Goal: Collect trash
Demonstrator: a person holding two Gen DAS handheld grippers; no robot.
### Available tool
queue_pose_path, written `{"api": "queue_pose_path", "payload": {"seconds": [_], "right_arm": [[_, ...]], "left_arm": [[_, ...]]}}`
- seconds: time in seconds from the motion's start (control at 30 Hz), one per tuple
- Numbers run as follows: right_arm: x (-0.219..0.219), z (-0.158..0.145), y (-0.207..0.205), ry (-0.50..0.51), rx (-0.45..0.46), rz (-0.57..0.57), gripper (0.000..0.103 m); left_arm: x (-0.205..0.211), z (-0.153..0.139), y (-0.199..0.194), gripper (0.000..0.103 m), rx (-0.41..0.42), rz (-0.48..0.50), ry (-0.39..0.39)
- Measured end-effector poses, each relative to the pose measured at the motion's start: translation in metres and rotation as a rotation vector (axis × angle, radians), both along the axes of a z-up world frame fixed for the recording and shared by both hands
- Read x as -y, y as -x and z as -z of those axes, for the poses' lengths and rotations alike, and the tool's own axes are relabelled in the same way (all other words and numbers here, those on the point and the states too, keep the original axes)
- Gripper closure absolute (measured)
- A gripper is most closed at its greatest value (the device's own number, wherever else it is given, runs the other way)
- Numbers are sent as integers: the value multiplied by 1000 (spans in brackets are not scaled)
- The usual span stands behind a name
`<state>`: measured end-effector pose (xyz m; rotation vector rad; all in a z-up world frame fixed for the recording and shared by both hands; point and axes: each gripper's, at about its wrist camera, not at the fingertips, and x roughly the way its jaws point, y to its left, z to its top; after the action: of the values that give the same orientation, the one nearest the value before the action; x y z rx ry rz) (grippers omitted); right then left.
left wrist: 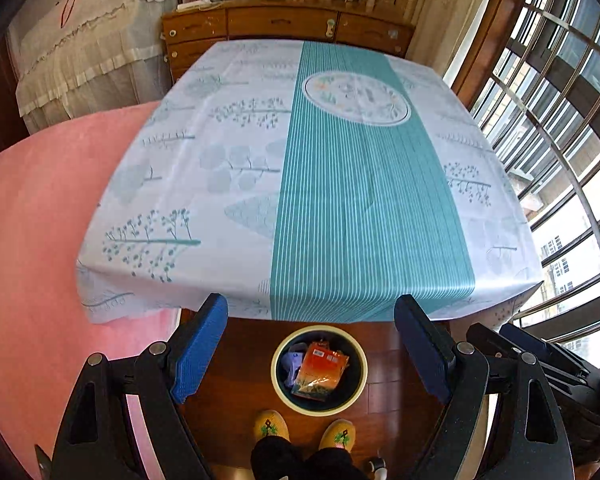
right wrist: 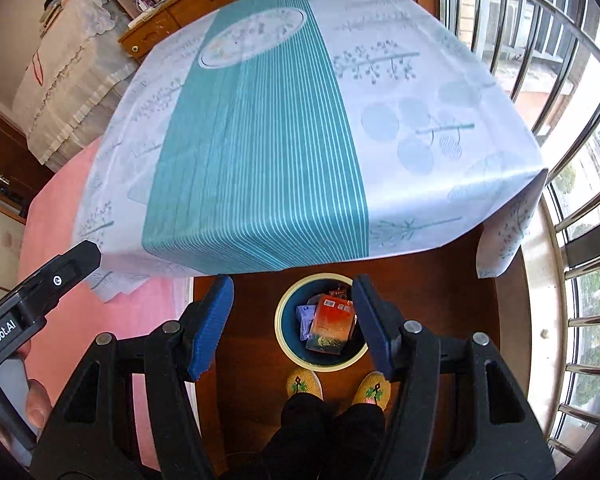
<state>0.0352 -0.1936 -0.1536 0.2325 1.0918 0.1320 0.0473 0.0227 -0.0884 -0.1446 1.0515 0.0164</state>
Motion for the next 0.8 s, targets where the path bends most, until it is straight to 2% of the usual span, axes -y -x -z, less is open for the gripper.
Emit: {"api": "queue_pose_path", "payload": {"seconds": [0.2,0.4,0.53,0.8], "right_arm": [[-6,-64,0,10,66,3,44],[-16,-105,3,21,132,3,44],[-23,-125,6,41,170,-3,44],[-29,-140,10,69,208,-1,44]], "left_arm": [[2,-47,5,16,39,26,-17],[5,-75,15,16,63,41,1],[6,-89,18,16,93,39,-28],[-2,-104,11,16,121,6,-29]]}}
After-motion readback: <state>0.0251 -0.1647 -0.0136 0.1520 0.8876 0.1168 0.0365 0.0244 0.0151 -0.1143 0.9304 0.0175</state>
